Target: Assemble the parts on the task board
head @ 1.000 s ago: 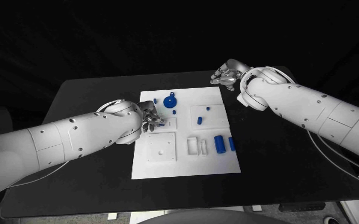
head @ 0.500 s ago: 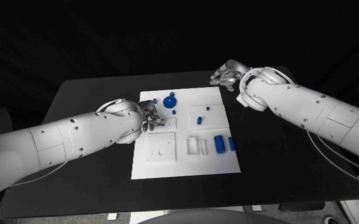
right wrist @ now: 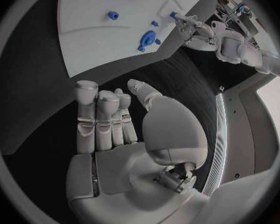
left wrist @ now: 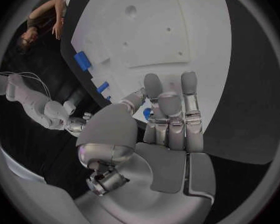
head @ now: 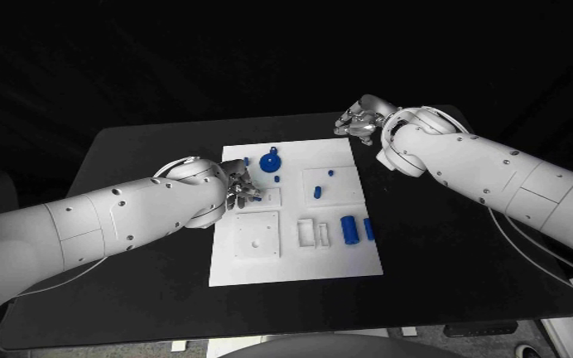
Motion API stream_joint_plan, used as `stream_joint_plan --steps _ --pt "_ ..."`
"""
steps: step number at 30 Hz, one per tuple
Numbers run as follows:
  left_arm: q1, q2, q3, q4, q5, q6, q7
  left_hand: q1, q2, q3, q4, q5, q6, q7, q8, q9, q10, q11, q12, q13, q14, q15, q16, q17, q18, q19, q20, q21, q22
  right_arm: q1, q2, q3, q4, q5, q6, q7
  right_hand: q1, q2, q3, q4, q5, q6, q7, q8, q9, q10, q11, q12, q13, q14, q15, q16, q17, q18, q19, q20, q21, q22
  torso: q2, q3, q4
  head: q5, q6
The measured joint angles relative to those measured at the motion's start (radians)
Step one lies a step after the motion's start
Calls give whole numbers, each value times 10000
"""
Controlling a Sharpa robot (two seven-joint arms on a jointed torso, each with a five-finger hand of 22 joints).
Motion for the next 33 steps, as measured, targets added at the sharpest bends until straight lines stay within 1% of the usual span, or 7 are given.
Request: stream_joint_plan --steps 9,13,22,25,29,33 --pt "5 23 1 -21 -4 18 -6 38 39 -102 101 -41 12 1 1 -54 0 0 0 -6 13 14 0 -9 2 0 0 0 -1 0 -3 0 1 0 2 0 0 0 0 0 0 0 0 0 0 0 0 0 0 0 0 0 0 0 0 0 0 0 -1 -6 4 -8 -1" --pt "9 38 1 -29 -13 18 -8 182 -77 -134 22 -43 15 2 1 -77 0 0 0 -6 15 18 0 -9 4 0 0 0 -2 0 -3 0 1 0 2 0 0 0 0 0 0 0 0 0 0 0 0 0 0 0 0 0 0 0 0 0 0 0 -1 -5 4 -8 -1" --pt "11 59 2 -39 -53 13 -10 182 -76 -140 3 20 16 3 2 -103 0 0 37 -6 16 22 39 -9 29 0 0 0 -3 -1 -2 0 1 0 2 0 0 0 0 0 0 0 0 0 0 0 0 0 0 0 0 0 0 -1 0 0 0 0 -1 -5 4 -8 10" --pt "11 64 2 -43 -56 13 -10 182 -76 -142 6 -62 16 3 2 -106 0 0 37 -5 17 25 39 -9 30 0 0 0 -3 -1 -2 0 1 0 2 0 0 0 0 0 0 0 0 0 0 0 0 0 0 0 0 0 0 0 0 0 0 0 -1 -3 4 -8 10" --pt "12 70 2 -53 -56 16 -10 150 -46 -274 137 -81 17 2 20 -105 0 0 38 -5 -1 31 39 -8 31 0 0 0 -4 -1 -2 0 1 0 2 0 0 0 0 0 0 0 0 0 0 0 0 0 0 0 0 0 0 0 0 0 0 0 -1 -2 3 -11 13" --pt "13 85 2 -75 -56 28 -7 139 -46 -279 142 -80 19 1 32 -109 0 0 38 -5 -22 13 39 -18 31 0 0 0 -4 -1 -1 0 1 0 2 1 0 0 0 0 0 0 0 0 0 0 0 0 0 0 0 0 0 0 0 0 0 0 -1 -2 2 -18 15"
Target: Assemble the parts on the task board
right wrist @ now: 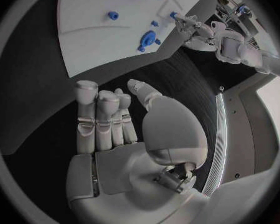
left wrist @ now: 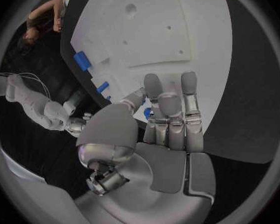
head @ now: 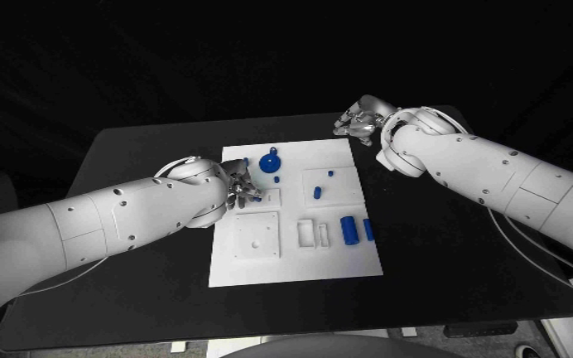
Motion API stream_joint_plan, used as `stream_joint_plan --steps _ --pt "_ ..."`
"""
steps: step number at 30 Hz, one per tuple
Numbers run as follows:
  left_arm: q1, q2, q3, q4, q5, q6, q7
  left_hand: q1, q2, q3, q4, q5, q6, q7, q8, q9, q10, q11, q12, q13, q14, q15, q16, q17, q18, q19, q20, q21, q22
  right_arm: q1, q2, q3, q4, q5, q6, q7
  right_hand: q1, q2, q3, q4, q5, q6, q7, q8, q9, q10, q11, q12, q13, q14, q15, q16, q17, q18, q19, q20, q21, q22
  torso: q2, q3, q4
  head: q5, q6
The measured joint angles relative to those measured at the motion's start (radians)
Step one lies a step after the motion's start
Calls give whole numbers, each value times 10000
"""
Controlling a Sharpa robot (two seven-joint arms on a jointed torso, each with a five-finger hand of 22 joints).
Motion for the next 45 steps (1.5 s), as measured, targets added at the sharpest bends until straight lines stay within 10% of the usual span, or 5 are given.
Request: stream_joint_plan --steps 37,45 --pt "-3 15 -9 -61 -66 5 -55 -54 -173 41 -318 827 60 -59 6 -102 0 0 29 70 -14 22 90 -31 4 -29 27 40 4 -12 4 0 -6 1 0 4 0 0 0 0 0 0 0 0 0 14 13 0 0 0 0 0 -12 0 0 0 0 0 -2 -4 -1 22 -19" --pt "-5 16 -9 -62 -67 14 -54 -316 89 11 -347 1165 60 -60 -7 -116 0 0 148 231 -17 27 232 47 3 -73 71 158 3 -15 6 0 -7 1 0 5 0 0 0 0 0 0 0 0 0 14 14 0 -9 0 0 0 -12 -1 0 0 0 0 -2 1 -3 16 -13"
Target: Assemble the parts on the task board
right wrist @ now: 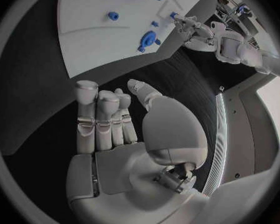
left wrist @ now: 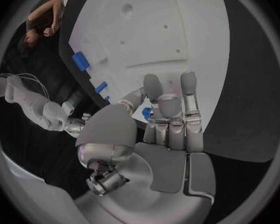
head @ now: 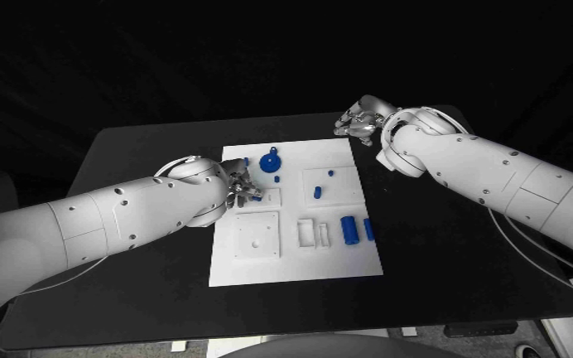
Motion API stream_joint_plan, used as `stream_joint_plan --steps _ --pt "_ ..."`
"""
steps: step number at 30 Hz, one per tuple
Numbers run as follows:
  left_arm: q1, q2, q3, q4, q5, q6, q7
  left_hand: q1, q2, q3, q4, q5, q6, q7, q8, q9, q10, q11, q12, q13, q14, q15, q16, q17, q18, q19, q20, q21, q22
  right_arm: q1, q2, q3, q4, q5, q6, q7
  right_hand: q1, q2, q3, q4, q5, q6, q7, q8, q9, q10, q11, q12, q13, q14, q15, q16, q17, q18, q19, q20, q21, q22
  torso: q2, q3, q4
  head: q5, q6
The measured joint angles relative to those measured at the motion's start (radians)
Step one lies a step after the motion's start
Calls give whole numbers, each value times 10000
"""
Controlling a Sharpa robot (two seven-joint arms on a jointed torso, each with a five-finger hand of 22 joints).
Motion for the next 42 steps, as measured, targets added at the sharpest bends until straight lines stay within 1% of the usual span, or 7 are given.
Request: stream_joint_plan --steps 4,12,19,23,25,35,42 --pt "0 -1 2 -4 0 18 2 -90 90 -11 -11 -6 0 0 -10 44 0 0 124 71 -12 14 137 151 1 -1 1 3 0 0 -6 0 0 0 0 1 0 0 0 0 0 0 0 0 0 0 0 0 0 0 0 0 0 1 0 0 0 0 -1 7 -1 -9 -4" --pt "3 1 4 -13 2 54 11 -101 100 -10 -12 -493 0 0 14 149 0 0 124 134 2 30 194 220 1 -1 1 37 -1 -1 -7 0 4 0 0 1 0 0 0 0 0 0 0 0 0 0 0 0 1 0 0 0 1 1 0 0 0 0 -4 7 0 -19 -14" --pt "7 6 6 -20 2 76 18 -101 100 13 -35 -1178 0 0 15 175 0 0 164 161 2 33 232 219 1 -1 1 37 -2 -1 -15 0 10 1 -1 3 0 0 0 0 0 0 0 0 0 0 0 0 1 0 0 0 1 1 0 0 0 0 -4 7 1 -20 -13" --pt "8 8 7 -22 2 86 20 -34 168 -223 201 -1759 0 0 34 206 0 0 164 189 2 34 232 253 1 -1 0 37 -3 -1 -17 0 13 1 -1 3 0 0 0 0 0 0 0 0 0 0 0 0 2 0 0 0 1 0 0 0 0 0 -2 6 1 -20 -12" --pt "8 10 7 -27 2 93 20 -20 181 -293 271 -1859 0 0 36 221 0 0 164 189 2 35 232 255 1 -1 1 37 -3 -2 -19 0 14 1 -1 4 0 0 0 0 0 0 0 0 0 0 0 0 2 0 0 0 1 0 0 0 0 0 -1 5 1 -20 -12" --pt "7 19 3 -59 -5 129 4 -8 193 -396 374 -1937 1 -1 60 217 0 0 202 207 15 51 272 288 1 -1 1 37 5 -2 -23 0 20 2 -1 5 0 0 0 0 0 0 0 0 0 1 0 0 2 0 0 0 1 0 0 0 0 0 2 4 0 -35 -7" --pt "7 27 3 -78 -11 200 0 -161 349 -220 198 -1454 1 -1 52 217 0 0 201 242 15 54 316 311 1 -37 37 36 3 -2 -29 0 22 3 -1 6 0 0 0 0 14 0 0 0 0 1 1 0 0 0 0 -28 -1 1 0 0 -22 0 2 4 -1 -49 -12"
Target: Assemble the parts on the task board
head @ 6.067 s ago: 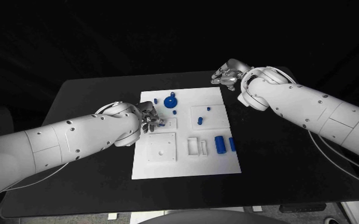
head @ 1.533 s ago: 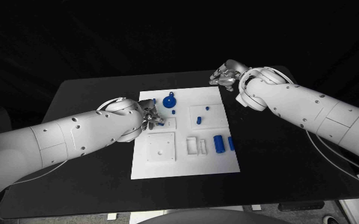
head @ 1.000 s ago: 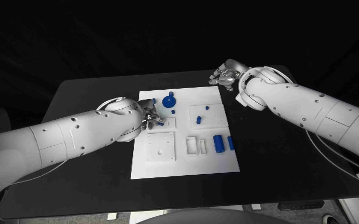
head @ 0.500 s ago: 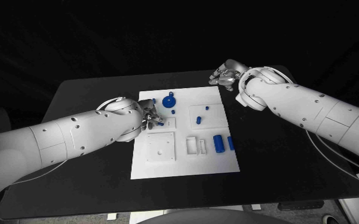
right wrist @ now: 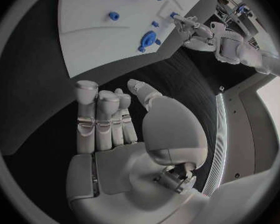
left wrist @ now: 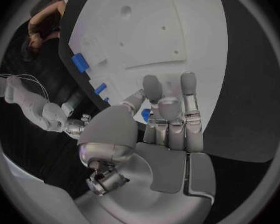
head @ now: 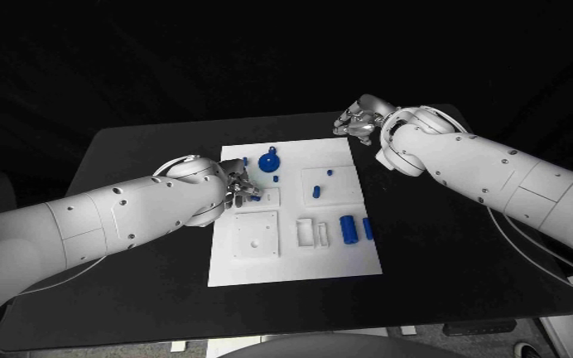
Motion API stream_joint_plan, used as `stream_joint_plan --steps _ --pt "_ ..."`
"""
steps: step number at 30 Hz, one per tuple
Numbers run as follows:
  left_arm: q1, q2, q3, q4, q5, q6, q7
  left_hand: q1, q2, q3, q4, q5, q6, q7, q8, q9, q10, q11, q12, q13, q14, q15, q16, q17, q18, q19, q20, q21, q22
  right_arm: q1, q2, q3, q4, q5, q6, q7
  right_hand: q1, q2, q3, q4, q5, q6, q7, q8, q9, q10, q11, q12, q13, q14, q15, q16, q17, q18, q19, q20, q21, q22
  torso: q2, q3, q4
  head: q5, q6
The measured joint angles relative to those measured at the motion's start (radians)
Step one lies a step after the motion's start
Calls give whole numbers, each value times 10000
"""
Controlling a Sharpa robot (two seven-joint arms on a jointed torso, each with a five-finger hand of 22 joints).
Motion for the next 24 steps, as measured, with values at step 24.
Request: stream_joint_plan --steps 24 --pt "7 55 4 -49 -12 169 2 -724 100 273 -327 560 0 0 -39 84 0 0 51 67 -12 18 119 105 0 -35 35 0 -3 -1 3 0 -8 1 0 6 0 0 0 0 25 0 0 0 0 0 0 0 -10 0 0 -12 -11 -1 0 0 -17 0 0 -6 4 -42 4"
